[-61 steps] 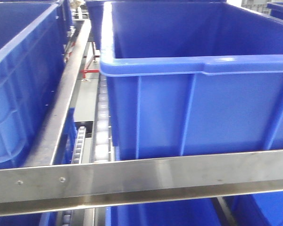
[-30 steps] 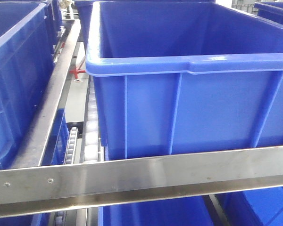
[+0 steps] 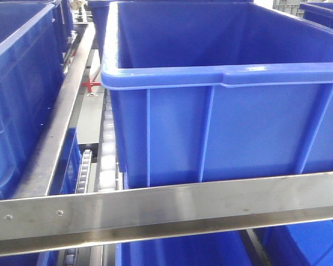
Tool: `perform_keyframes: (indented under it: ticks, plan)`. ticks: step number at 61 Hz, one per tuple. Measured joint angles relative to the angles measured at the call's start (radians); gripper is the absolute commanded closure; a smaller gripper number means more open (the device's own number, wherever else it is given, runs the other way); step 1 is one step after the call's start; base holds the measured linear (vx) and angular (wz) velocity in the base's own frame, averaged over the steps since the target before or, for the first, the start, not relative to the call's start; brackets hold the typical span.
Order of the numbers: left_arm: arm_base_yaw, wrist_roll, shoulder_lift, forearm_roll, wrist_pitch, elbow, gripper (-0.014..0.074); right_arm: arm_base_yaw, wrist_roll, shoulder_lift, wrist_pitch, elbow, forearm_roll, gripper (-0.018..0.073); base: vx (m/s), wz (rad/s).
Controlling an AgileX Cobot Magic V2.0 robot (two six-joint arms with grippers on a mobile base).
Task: Pick red cube and place on left shelf
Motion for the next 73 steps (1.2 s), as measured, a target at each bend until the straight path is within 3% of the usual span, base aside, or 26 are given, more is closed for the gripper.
perform_keyframes:
  ticks: [18, 51, 73]
  plan:
    - [0.000, 0.000, 0.000, 0.000, 0.000, 0.000, 0.0491, 0.000, 0.000, -0.055, -0.177, 0.241, -0.018, 0.0503, -0.01, -0.05]
    - [0.000, 0.000, 0.000, 0.000, 0.000, 0.000, 0.0491, 0.000, 0.000, -0.055, -0.238, 0.248, -0.014, 0.0503, 0.00, 0.00]
    - [0.000, 0.000, 0.000, 0.000, 0.000, 0.000, 0.0491, 0.000, -0.034, -0.055, -0.274, 0.248, 0.042, 0.0503, 0.01, 0.04]
